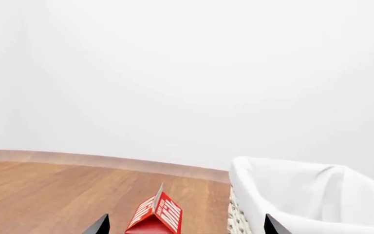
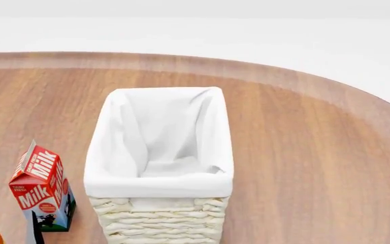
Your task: Pick up the alphabet soup, and put it in the basket.
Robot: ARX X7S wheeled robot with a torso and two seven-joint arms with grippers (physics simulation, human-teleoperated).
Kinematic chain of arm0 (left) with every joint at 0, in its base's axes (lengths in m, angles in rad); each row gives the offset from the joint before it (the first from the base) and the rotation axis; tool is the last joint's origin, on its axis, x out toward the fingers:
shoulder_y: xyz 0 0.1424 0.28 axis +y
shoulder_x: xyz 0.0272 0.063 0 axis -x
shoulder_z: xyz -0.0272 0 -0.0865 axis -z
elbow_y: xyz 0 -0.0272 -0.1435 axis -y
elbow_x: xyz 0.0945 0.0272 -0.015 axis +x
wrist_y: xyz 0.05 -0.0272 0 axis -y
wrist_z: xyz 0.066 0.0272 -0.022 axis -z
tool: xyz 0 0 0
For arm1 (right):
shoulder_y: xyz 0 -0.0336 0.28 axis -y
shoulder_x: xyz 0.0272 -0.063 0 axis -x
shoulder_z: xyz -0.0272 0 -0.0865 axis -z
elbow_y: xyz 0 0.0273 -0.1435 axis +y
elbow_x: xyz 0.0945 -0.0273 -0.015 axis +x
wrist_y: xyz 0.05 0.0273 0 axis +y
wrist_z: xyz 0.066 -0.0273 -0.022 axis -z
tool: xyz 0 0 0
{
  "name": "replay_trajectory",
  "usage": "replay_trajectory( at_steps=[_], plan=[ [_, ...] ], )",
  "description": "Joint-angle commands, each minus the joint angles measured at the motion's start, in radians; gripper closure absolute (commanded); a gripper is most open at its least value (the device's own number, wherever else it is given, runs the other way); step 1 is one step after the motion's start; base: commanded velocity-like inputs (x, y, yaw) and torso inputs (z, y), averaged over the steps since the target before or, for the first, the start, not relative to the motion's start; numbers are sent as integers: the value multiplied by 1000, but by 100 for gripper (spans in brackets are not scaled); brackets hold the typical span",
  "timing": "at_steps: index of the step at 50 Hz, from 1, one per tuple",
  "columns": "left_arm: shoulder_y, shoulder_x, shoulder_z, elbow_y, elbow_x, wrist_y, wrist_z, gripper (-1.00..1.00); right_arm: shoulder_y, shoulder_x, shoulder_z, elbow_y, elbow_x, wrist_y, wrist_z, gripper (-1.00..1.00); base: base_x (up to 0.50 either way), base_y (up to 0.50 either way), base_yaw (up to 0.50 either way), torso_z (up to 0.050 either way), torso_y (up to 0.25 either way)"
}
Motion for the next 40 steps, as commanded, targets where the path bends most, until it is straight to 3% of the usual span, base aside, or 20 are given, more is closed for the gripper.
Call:
replay_trajectory(
  at_steps=[1, 40],
  plan=[
    [0, -3, 6, 6, 1, -4, -5, -100, -13, 20, -32, 6, -17, -18, -56, -100, 0, 0, 0, 0, 0],
    [-4, -11, 18, -2, -4, 4, -12, -100, 41, 11, -35, 57, -47, 35, -42, -100, 0, 0, 0, 0, 0]
  ],
)
